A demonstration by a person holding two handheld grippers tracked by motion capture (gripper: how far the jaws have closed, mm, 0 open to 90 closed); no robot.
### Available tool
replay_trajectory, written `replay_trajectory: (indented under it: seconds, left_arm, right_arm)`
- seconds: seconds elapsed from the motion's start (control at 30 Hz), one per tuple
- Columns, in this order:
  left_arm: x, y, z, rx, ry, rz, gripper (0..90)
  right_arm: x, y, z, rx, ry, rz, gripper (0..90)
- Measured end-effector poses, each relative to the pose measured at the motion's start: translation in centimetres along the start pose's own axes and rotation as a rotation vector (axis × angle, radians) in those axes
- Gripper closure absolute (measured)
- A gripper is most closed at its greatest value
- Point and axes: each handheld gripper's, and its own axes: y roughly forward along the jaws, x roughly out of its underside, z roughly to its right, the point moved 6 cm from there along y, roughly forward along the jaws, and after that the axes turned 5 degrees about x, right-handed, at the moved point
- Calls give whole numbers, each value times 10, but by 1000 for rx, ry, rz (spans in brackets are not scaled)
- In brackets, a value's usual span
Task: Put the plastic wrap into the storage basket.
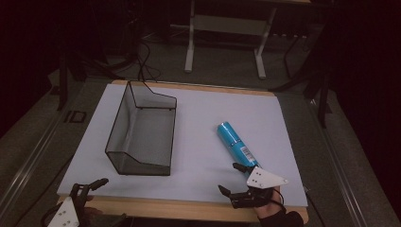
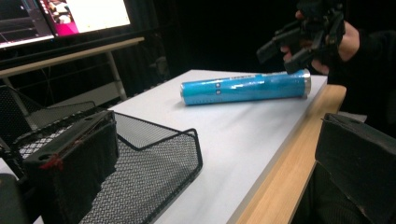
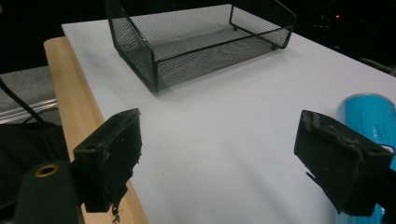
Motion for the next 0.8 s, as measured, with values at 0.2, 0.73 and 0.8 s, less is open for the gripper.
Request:
replay_trajectory:
  seconds: [0.2,0.73,0.8]
  left_arm:
    - [-1,-1,1,-1,-19,16,2]
    - [-4,1,11,32,-37,27,2]
    - [-4,0,12,29,-43,32,2]
  right_arm:
    - [-4,0,-6,-12,-44,-1,177]
    - [-33,-2,-5,2,-51,2,133]
    - [-38,-2,-2,7,-42,-4,133]
